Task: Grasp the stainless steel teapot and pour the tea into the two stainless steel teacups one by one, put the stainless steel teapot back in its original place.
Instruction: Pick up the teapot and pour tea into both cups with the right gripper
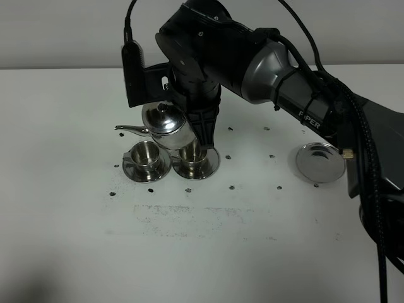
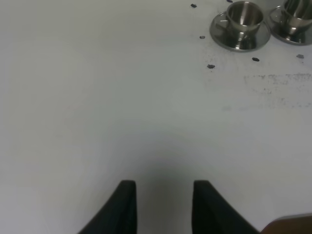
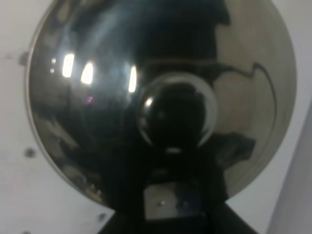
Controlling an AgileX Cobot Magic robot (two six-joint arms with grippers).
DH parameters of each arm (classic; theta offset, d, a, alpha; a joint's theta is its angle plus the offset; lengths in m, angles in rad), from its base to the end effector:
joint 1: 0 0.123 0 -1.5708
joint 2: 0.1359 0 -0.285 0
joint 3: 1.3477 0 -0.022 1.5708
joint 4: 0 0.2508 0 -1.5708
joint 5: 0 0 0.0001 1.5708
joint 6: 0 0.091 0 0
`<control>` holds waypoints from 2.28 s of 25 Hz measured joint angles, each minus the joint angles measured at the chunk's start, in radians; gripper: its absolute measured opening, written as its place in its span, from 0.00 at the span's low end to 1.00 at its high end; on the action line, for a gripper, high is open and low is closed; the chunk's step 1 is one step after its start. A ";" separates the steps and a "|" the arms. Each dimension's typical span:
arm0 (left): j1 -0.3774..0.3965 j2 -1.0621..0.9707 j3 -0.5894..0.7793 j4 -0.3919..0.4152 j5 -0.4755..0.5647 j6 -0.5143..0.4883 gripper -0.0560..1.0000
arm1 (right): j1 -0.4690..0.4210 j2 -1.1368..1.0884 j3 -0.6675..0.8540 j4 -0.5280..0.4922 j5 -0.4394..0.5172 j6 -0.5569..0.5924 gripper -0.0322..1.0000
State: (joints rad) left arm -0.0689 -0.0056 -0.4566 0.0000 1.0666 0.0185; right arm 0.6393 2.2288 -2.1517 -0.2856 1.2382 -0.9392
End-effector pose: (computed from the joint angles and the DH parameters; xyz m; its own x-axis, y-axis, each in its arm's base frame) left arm -0.0011 0.0001 0.2647 -0.4919 0.0525 -0.8691 0.0780 0.9968 0.0161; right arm 0.4031 0.2695 0.2651 0.0462 -0.9983 0.0368 -0.9025 -0.0575 -0.4269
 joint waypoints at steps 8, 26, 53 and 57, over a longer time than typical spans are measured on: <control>0.000 0.000 0.000 0.000 0.000 0.000 0.33 | -0.049 0.131 -0.209 0.012 0.001 -0.243 0.23; 0.000 0.000 0.000 0.000 0.000 0.001 0.33 | -0.086 0.225 -0.291 -0.041 -0.001 -0.446 0.23; 0.000 0.000 0.000 0.000 0.000 0.001 0.33 | -0.086 0.289 -0.291 -0.094 -0.152 -0.567 0.23; 0.000 0.000 0.000 0.000 0.000 0.001 0.33 | -0.083 0.308 -0.291 -0.101 -0.151 -0.567 0.23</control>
State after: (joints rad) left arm -0.0689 -0.0056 -0.4566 0.0000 1.0666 0.0196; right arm 0.5558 2.5367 -2.4431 -0.3863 1.0872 -1.5063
